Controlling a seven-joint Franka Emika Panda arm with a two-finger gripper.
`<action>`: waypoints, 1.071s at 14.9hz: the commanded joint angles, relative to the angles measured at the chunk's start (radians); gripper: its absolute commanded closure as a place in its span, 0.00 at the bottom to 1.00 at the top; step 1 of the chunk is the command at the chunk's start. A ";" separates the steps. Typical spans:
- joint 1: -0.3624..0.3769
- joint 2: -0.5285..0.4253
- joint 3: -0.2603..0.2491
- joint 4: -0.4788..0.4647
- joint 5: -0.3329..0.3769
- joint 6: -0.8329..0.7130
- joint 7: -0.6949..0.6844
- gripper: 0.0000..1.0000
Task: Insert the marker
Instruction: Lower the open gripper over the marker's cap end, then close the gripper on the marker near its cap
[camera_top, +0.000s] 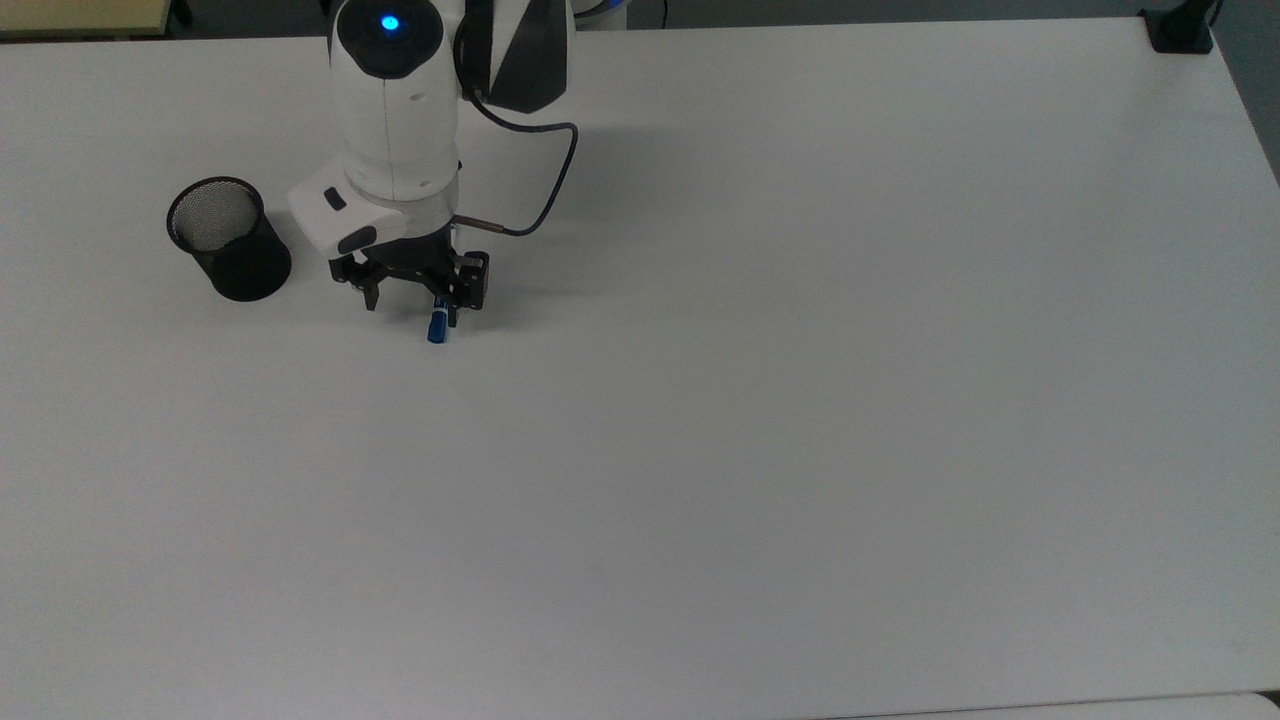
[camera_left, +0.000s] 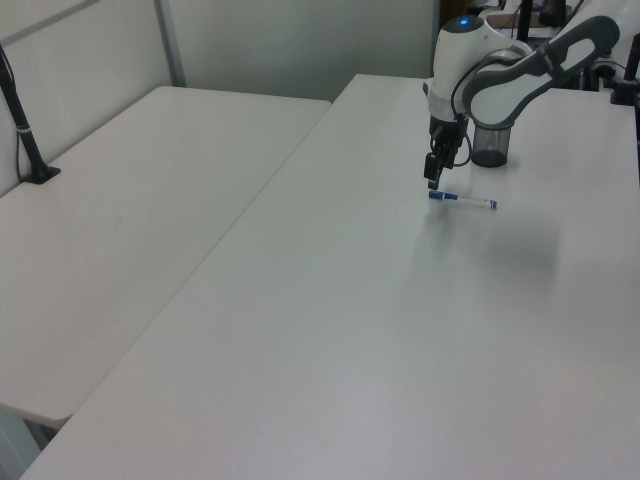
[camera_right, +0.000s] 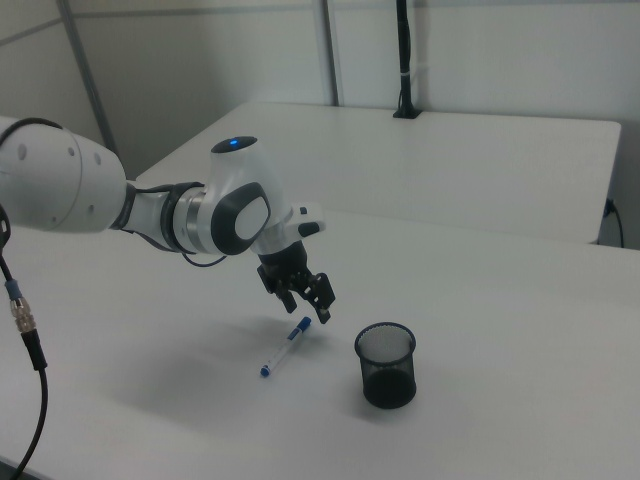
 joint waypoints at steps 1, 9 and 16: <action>0.008 0.012 0.012 -0.014 -0.011 0.044 0.056 0.16; 0.002 0.040 0.031 -0.015 -0.012 0.046 0.075 0.41; 0.002 0.029 0.032 -0.018 -0.012 0.044 0.077 0.96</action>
